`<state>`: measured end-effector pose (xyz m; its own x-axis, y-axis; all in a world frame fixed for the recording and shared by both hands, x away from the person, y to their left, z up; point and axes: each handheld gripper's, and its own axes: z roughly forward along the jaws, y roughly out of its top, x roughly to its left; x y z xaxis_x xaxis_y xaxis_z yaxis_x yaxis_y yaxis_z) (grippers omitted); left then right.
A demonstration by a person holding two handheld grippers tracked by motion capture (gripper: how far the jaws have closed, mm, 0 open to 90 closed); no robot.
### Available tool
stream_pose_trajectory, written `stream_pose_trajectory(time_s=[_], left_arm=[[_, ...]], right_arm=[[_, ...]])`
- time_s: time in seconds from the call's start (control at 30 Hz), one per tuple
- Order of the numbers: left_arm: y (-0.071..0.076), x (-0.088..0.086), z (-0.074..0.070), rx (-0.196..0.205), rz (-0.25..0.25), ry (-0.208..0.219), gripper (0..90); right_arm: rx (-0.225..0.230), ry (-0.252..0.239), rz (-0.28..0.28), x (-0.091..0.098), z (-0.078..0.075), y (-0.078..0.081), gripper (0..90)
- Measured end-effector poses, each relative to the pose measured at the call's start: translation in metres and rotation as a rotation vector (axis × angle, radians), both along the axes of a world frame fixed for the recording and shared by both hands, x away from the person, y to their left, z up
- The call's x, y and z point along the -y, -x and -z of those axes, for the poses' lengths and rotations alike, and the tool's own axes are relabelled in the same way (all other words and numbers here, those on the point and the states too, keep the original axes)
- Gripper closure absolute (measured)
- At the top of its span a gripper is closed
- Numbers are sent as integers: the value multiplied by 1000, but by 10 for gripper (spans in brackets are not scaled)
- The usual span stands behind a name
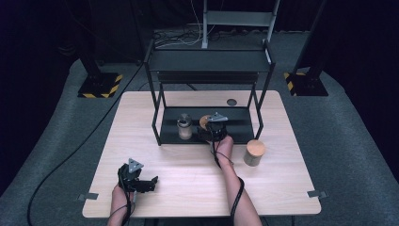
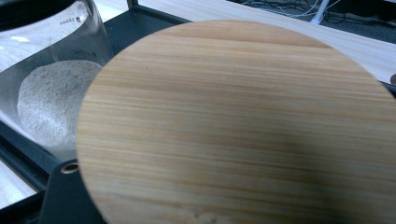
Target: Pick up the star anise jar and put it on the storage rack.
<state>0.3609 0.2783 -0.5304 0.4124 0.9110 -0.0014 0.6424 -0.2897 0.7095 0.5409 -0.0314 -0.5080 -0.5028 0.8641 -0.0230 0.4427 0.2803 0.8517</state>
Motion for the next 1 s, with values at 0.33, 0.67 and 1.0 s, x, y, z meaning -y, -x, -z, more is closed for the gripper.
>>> stream_pose_trajectory(time_s=[0.33,0.67,1.0], left_arm=[[0,0,0,0,0,0,0],[0,0,0,0,0,0,0],[0,0,0,0,0,0,0]], right_arm=[[-1,-1,2,0,0,0,250],[-4,1,0,0,0,0,249],[-58,21,-10,-1,-2,-2,143]])
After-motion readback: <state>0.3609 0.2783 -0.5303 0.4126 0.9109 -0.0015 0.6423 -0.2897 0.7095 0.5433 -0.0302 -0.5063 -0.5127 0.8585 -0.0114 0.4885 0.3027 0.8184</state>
